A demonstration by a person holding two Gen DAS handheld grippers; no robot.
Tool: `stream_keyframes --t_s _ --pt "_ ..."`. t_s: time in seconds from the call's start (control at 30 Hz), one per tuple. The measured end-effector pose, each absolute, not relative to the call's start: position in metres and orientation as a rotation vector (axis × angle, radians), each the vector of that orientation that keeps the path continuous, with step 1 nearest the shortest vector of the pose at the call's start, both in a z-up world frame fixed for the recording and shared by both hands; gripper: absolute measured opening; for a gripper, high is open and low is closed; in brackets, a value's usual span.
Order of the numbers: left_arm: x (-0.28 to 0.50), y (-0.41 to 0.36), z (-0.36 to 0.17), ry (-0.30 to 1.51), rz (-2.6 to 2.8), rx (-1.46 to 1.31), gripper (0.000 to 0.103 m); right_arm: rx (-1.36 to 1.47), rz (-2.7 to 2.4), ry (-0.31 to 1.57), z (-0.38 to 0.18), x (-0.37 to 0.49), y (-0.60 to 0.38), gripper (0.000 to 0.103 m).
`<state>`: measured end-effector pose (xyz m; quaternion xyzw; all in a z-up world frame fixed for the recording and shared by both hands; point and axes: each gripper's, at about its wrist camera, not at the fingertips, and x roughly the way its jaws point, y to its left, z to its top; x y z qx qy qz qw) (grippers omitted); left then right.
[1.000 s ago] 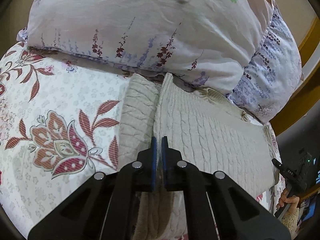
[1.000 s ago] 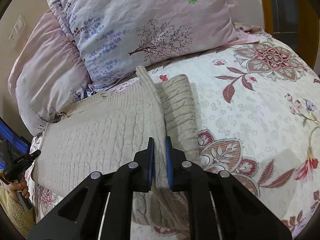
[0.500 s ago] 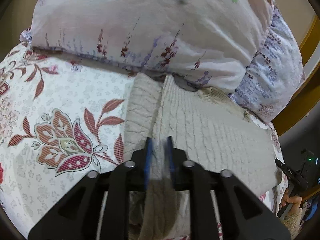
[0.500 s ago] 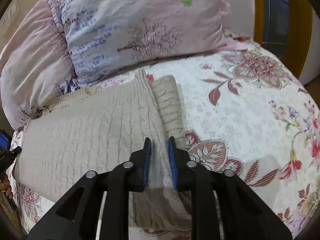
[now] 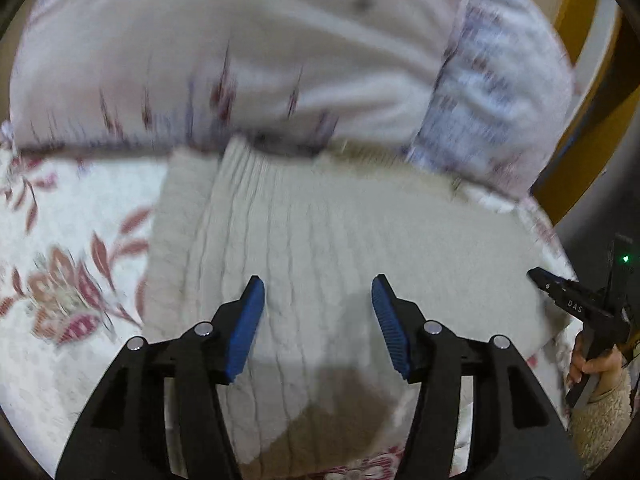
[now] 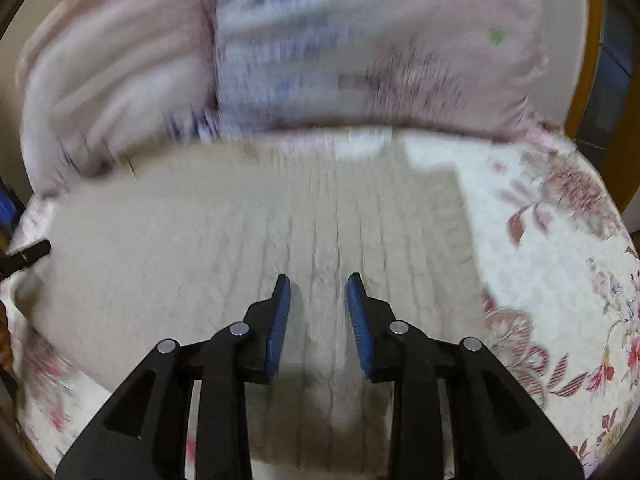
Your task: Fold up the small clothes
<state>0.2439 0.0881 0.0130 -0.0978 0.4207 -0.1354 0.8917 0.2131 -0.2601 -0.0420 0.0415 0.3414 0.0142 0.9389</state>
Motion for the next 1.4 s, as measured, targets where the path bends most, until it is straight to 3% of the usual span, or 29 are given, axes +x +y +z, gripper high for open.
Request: stream_keyframes --t_s 0.17,0.2,0.3,0.33,0.8,1.4 --pt "0.24 0.085 0.016 0.854 -0.292 -0.187 0.063 0.094 0.045 0.748 -0.037 0.216 -0.261 0.036" --pt "0.24 0.089 0.018 0.852 -0.3 -0.213 0.063 0.11 0.04 0.755 -0.036 0.217 -0.262 0.039" --pt "0.238 0.114 0.028 0.813 -0.283 -0.315 0.071 0.137 0.056 0.722 -0.027 0.212 -0.258 0.061" --pt "0.238 0.124 0.031 0.8 -0.263 -0.344 0.073 0.132 0.073 0.698 -0.023 0.21 -0.252 0.062" --pt "0.261 0.196 0.003 0.884 -0.207 -0.736 0.076 -0.029 0.263 0.659 -0.009 0.234 -0.143 0.061" --pt "0.266 0.18 -0.001 0.878 -0.277 -0.789 0.077 -0.139 0.228 0.716 -0.028 0.252 -0.11 0.063"
